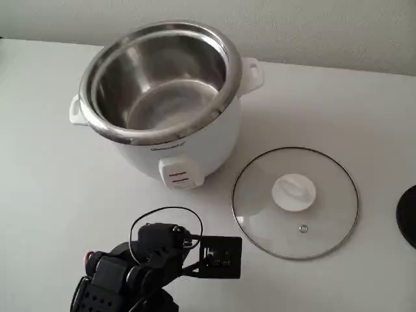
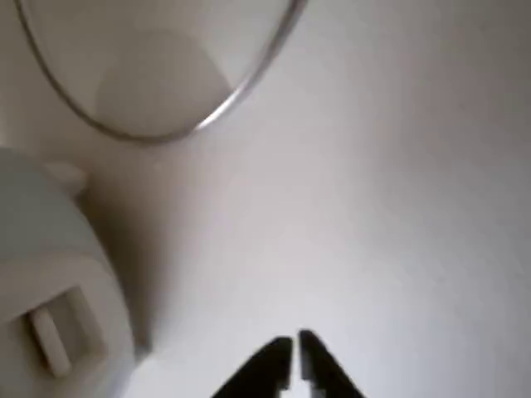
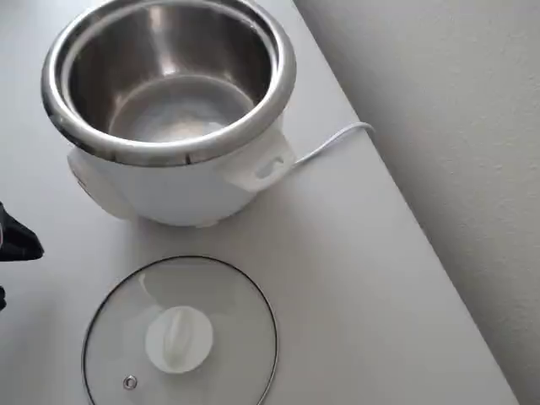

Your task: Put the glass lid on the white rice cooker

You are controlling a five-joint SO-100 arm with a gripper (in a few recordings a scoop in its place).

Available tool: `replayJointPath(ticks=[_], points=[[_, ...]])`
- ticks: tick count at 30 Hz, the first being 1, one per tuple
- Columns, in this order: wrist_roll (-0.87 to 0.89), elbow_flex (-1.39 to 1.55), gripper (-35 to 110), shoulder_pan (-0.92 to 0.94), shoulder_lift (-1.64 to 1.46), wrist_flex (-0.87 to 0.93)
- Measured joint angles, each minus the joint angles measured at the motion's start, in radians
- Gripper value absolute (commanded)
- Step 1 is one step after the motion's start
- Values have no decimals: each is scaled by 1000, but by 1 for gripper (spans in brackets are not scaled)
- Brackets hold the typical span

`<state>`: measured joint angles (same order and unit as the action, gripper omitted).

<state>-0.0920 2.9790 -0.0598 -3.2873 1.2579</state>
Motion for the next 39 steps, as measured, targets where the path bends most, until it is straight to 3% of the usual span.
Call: replayJointPath(ticks=[39], points=[[-48, 26, 1, -6, 6, -48]])
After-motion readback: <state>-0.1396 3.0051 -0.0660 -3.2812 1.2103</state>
